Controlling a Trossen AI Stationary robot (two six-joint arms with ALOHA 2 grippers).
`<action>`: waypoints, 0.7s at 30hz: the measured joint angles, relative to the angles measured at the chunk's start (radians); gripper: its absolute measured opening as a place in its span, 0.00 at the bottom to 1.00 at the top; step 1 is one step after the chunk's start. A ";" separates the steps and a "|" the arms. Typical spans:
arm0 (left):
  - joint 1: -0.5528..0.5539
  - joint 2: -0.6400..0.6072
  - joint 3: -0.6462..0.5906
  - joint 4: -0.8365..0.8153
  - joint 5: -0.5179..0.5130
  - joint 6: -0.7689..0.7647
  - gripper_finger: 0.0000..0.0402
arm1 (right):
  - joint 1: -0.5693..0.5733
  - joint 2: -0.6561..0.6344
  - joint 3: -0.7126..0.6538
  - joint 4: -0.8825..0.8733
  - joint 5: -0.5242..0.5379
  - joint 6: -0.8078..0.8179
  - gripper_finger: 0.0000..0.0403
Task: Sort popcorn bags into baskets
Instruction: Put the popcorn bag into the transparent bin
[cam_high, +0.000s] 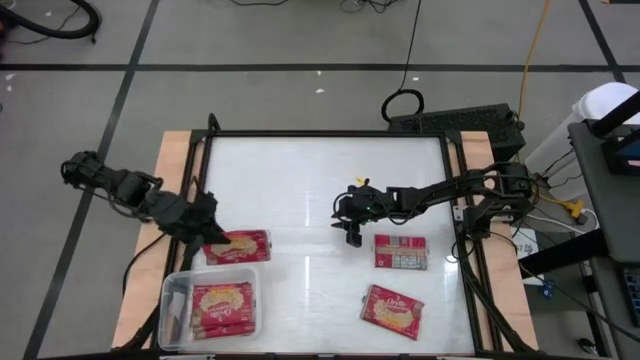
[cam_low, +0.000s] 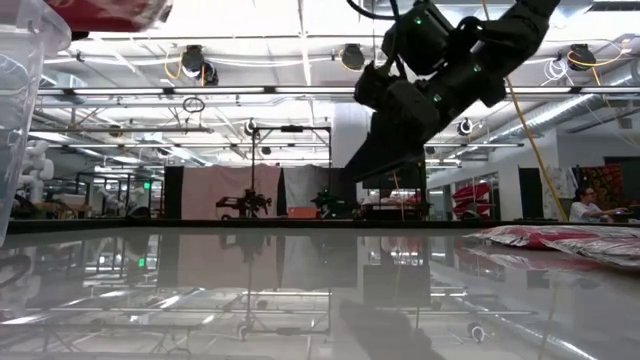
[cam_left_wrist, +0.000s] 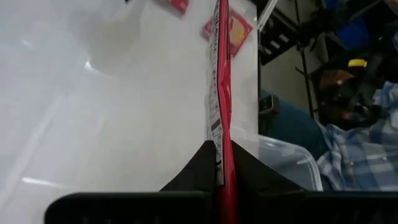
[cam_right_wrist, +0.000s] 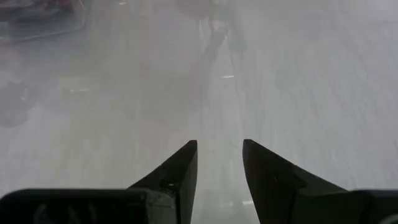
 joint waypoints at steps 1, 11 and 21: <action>-0.013 0.004 -0.001 0.002 -0.002 -0.015 0.05 | 0.000 0.000 -0.010 0.014 0.000 0.000 0.31; -0.167 0.006 -0.001 0.007 -0.032 -0.126 0.06 | 0.000 0.000 -0.038 0.030 0.000 0.000 0.31; -0.390 0.083 -0.077 0.007 -0.055 -0.336 0.06 | 0.000 0.001 -0.059 0.030 0.000 0.000 0.31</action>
